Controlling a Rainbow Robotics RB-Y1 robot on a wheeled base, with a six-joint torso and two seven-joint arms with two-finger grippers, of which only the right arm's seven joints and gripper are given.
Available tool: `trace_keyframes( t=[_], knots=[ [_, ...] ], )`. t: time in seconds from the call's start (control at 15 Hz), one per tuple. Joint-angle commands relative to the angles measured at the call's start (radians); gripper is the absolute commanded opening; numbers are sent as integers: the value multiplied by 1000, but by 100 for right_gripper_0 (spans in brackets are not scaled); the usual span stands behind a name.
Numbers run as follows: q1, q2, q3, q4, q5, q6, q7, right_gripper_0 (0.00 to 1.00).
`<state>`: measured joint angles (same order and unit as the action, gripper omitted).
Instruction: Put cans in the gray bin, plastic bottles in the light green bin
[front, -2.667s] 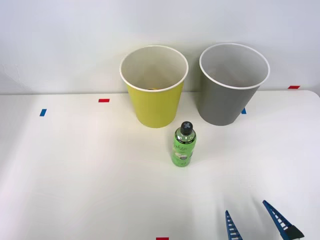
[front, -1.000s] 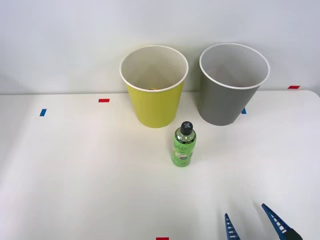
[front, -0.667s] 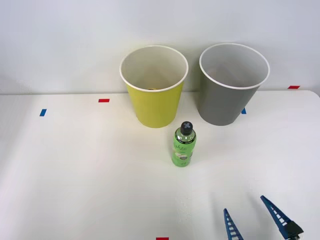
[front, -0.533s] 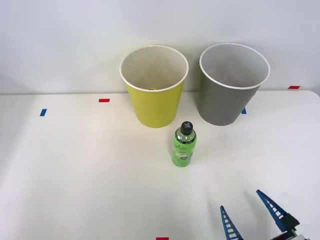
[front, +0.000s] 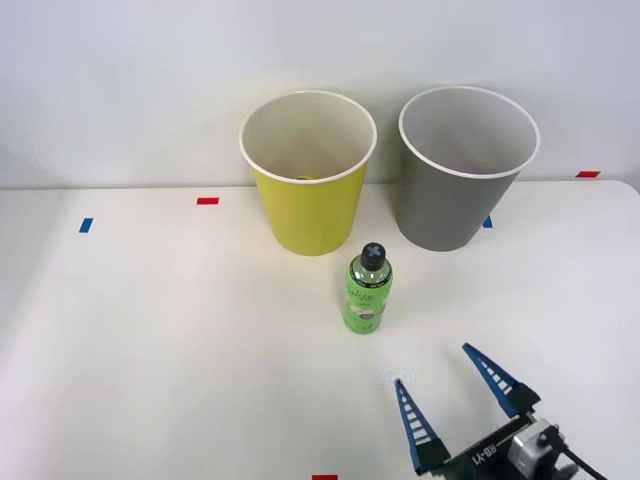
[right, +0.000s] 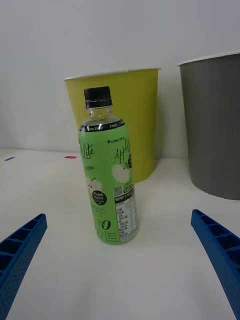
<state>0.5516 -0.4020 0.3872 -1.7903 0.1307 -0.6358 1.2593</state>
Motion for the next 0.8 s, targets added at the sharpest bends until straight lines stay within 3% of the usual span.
trace_keyframes(
  t=[0.07, 0.8],
  knots=[
    [-91, 25, 44, 0, -57, 90, 34, 100],
    [-312, 117, 85, 0, -98, 403, 104, 100]
  ],
)
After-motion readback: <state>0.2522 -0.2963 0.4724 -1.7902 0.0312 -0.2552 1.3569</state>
